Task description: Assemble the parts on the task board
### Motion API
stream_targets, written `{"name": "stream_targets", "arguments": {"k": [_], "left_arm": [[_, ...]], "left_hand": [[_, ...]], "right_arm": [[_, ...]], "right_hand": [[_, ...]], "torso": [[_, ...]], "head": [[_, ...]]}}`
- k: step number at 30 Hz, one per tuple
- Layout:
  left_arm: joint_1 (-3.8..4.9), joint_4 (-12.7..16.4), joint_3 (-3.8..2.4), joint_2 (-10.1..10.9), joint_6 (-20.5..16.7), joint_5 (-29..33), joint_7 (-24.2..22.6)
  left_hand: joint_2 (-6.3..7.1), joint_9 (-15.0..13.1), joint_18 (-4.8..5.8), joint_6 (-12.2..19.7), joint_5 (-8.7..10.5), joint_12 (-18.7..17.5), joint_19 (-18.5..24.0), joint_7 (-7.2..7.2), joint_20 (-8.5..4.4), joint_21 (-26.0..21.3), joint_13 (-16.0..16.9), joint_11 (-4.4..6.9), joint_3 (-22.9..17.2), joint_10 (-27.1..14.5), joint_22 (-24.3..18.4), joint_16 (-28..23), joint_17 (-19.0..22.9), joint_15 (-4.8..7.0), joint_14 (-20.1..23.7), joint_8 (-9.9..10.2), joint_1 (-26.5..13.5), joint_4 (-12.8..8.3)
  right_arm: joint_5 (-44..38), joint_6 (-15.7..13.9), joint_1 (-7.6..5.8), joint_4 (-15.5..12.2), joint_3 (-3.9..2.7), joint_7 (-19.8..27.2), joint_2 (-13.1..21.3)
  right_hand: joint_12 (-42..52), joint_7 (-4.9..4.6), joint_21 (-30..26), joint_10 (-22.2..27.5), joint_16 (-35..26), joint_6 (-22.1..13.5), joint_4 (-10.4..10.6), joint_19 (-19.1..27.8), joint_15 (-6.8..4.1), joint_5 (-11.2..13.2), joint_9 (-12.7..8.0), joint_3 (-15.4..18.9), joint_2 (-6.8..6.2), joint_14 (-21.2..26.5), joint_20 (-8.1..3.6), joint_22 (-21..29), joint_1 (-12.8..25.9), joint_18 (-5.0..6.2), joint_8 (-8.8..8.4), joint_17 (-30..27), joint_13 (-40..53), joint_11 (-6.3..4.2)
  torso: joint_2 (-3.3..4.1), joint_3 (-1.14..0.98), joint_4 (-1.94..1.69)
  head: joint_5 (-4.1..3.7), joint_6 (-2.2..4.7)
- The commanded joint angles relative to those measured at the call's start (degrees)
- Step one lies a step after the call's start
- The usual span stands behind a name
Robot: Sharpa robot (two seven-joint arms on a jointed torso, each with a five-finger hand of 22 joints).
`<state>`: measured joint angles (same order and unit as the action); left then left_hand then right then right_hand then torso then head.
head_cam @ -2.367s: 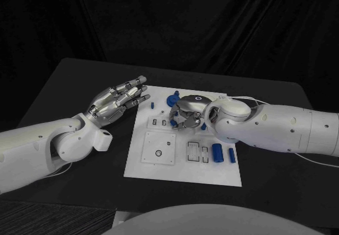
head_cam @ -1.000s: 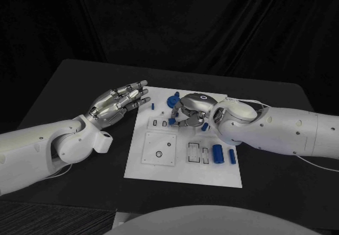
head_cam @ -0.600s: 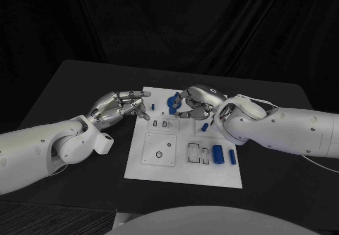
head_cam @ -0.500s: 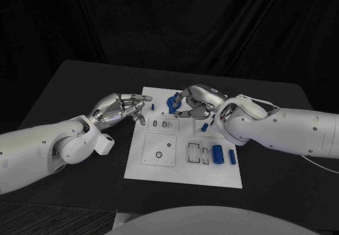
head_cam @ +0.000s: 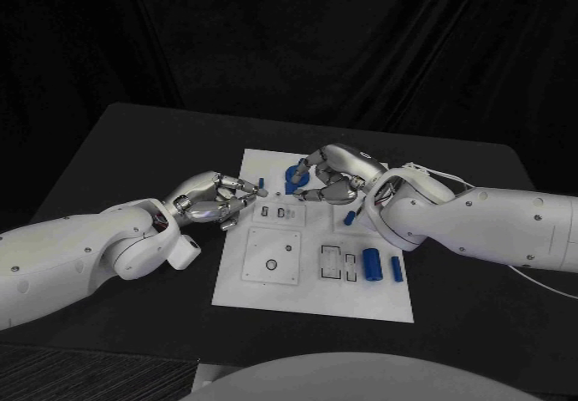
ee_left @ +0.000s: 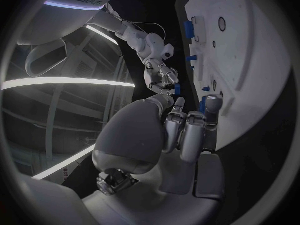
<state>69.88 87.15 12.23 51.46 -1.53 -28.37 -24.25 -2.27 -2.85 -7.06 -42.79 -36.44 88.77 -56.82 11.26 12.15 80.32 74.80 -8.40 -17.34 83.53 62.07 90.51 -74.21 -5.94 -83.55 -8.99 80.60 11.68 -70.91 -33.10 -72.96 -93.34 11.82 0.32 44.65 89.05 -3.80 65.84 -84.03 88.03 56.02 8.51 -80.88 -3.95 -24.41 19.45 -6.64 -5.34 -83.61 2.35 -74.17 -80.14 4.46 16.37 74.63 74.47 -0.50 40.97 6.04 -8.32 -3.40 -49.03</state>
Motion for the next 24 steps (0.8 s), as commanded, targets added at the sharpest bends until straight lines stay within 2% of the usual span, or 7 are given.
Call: {"name": "stream_targets", "arguments": {"k": [1, 11, 17, 24], "left_arm": [[-0.12, 0.0, -0.05, -0.4, -1.8, -2.5, 2.2], [-0.18, -0.4, -0.05, -1.6, -1.2, -2.7, 2.6], [-0.24, -0.6, -0.05, -2.3, -0.6, -2.7, 2.9], [-0.35, -0.7, -0.05, -2.9, 0.0, -2.7, 3.2]], "left_hand": [[-0.19, -1.0, 0.44, -0.2, 0.51, 1.2, -2.0, 0.95, -0.04, 1.5, 15.2, 0.11, -2.2, 6.5, 1.8, -0.5, -15.8, 0.16, -6.4, -1.1, -1.6, -0.8], [-0.09, -0.9, 0.18, 1.2, 0.51, 1.0, -0.6, 1.19, 0.01, 1.5, 13.0, 0.00, -2.7, 3.9, 1.2, -0.5, -15.8, 0.08, -6.4, -0.3, -1.8, -1.1], [-0.05, -0.8, 0.11, 2.2, 0.54, 1.0, -0.3, 1.01, -0.04, 1.4, 12.8, 0.33, -3.0, 3.6, 1.2, -0.5, -15.8, 0.22, -6.4, 0.2, -1.8, -1.4], [-0.02, -0.6, -0.01, 5.0, 0.61, 0.9, 0.1, 0.53, -0.33, 1.4, 12.4, 0.95, -3.3, 3.2, 1.2, -0.5, -15.8, 0.66, -6.4, 1.1, -1.9, -1.5]], "right_arm": [[1.8, 0.3, -0.08, 0.0, -0.02, 0.6, -0.3], [2.0, 2.8, -0.04, 0.9, -0.02, 0.1, -1.5], [2.0, 4.3, 0.00, 1.6, -0.02, -0.4, -2.2], [2.0, 4.9, 0.06, 2.2, -0.02, -0.6, -2.6]], "right_hand": [[1.0, 0.25, 0.4, -6.0, -0.3, 2.2, -0.4, -0.5, -0.13, -1.4, 2.5, -0.9, 1.08, -5.7, -0.02, -9.6, 0.4, 0.29, 2.80, 13.1, 15.5, -0.06], [1.0, 0.20, 0.3, -6.0, -0.4, 2.0, -0.4, -0.5, -0.12, -1.0, 2.5, -1.0, 1.11, -5.7, -0.03, -9.5, 0.5, 0.31, 2.70, 13.0, 15.5, -0.04], [1.0, 0.16, 0.1, -6.0, -0.4, 1.8, -0.4, -0.4, -0.11, -0.9, 2.5, -1.0, 1.13, -5.7, -0.03, -9.5, 0.5, 0.35, 2.61, 12.9, 15.5, -0.01], [1.0, 0.12, 0.1, -6.0, -0.5, 1.7, -0.4, -0.5, -0.10, -0.7, 2.5, -1.0, 1.15, -5.7, -0.03, -9.5, 0.5, 0.34, 2.56, 12.9, 15.5, 0.01]], "torso": [[0.03, 0.06, -0.10], [0.01, 0.18, -0.17], [-0.02, 0.14, -0.20], [0.01, 0.08, -0.12]], "head": [[-0.08, 0.00], [-0.24, -0.03], [-0.41, -0.15], [-0.31, -0.30]]}}
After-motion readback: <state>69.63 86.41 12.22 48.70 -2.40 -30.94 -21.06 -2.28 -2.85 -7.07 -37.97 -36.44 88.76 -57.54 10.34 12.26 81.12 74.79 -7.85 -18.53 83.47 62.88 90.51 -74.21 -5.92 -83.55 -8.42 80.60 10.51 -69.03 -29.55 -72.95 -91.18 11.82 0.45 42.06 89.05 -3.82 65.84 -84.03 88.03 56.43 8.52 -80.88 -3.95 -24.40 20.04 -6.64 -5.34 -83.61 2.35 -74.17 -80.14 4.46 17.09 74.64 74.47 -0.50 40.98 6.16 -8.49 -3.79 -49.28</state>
